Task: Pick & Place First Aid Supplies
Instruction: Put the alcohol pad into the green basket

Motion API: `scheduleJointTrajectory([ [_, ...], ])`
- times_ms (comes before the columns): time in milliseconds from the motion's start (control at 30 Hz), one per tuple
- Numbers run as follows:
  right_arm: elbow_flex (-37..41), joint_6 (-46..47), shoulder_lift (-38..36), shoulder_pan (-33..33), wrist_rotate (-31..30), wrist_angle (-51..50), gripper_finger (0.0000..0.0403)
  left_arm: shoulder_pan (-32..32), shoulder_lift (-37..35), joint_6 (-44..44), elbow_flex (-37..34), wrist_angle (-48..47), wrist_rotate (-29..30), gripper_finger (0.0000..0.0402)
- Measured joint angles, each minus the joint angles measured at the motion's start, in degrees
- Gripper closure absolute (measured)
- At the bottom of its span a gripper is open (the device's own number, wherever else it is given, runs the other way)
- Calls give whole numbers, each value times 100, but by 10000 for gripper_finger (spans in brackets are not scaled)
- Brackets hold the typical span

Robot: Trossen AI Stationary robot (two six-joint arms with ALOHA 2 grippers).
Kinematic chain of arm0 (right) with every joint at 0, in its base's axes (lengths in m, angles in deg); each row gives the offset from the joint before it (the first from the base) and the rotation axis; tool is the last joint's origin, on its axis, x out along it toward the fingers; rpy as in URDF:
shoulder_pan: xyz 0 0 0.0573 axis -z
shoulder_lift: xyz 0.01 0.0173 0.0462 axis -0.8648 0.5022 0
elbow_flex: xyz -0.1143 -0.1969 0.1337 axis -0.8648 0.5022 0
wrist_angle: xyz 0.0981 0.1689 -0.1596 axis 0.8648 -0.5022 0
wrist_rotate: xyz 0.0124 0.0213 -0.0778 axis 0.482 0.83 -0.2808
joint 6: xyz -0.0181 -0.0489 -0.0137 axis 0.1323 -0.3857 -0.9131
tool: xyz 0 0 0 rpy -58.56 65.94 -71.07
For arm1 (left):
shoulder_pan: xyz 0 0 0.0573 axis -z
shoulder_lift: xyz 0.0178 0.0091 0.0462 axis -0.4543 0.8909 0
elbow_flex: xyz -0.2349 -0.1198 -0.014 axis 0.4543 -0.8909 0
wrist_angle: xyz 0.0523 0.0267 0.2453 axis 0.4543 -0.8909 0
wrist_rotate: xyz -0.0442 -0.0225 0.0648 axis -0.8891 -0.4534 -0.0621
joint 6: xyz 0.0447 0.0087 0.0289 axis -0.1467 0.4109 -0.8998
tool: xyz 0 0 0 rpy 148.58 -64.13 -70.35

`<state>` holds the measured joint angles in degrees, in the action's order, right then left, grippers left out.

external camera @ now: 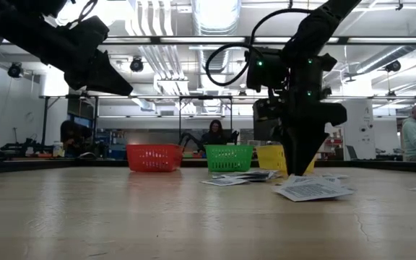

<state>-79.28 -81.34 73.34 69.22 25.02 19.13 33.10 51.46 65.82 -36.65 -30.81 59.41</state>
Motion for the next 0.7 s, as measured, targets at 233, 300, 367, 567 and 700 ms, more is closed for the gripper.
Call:
scheduleJointTrajectory([
  [233, -157, 1, 12, 0, -114, -98, 273, -1, 1, 0, 0, 0, 0, 268],
  [300, -230, -1, 14, 2, -118, -173, 287, 1, 0, 0, -1, -1, -2, 268],
  [367, -321, -61, 26, 4, -138, -278, 302, -1, 0, 0, 0, 0, 0, 268],
  [567, -404, -220, 41, 6, -140, -230, 350, 0, 2, 0, 1, 0, 1, 268],
  [700, -389, -220, 41, 4, -140, -234, 380, -1, 2, 0, -1, -1, -2, 268],
])
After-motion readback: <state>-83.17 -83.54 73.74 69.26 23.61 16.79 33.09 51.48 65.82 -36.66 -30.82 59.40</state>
